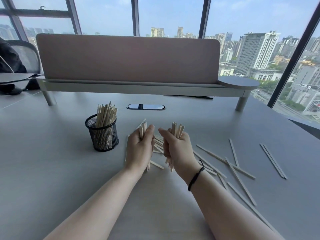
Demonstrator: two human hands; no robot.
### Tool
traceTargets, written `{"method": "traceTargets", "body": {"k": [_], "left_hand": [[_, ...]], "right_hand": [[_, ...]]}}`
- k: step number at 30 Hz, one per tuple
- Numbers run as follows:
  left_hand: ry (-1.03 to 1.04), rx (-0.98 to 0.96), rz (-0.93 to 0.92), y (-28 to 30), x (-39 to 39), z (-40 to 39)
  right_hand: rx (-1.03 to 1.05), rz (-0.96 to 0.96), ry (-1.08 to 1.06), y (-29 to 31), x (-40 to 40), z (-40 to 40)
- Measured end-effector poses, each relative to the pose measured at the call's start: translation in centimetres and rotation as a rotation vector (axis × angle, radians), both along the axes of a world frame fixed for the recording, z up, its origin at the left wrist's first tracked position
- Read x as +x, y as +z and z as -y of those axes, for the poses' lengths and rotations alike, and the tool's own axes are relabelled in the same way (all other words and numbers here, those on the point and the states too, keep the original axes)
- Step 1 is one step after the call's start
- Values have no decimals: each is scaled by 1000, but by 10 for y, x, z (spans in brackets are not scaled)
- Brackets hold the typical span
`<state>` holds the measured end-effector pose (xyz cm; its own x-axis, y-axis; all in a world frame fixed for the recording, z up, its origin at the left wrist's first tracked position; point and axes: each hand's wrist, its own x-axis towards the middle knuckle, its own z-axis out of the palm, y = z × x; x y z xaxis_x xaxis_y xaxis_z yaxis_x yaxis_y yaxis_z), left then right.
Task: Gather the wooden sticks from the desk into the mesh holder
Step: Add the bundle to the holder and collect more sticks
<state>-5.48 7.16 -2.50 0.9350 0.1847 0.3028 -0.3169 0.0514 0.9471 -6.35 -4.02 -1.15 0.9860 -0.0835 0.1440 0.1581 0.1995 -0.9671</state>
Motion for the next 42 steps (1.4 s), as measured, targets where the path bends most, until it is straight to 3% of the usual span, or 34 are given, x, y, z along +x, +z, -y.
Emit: {"method": "traceTargets", "body": {"k": [8,13,16,21,25,32,36,39,42], "left_hand": [[-7,60,35,-2,2,-2],[-27,-80,-140,12,3,-5],[-39,-189,-109,41,8,-20],[180,-186,23,109,29,-78],[395,-59,-25,128,59,-126],[341,199,-215,79,86,-156],[257,172,-219,58,89,-159],[248,199,-179,51,92,-158],[243,225,-146,48,94,-156]], "right_hand": [[-80,16,-19,-7,0,3],[-42,-91,-5,4,9,-2],[60,-134,62,30,20,-24],[93,-4,165,88,47,-93],[94,56,168,111,70,-144],[-339,90,33,85,99,-185],[-482,231,-73,80,101,-180],[-708,402,-170,79,104,-170],[-940,399,-113,67,108,-166]]}}
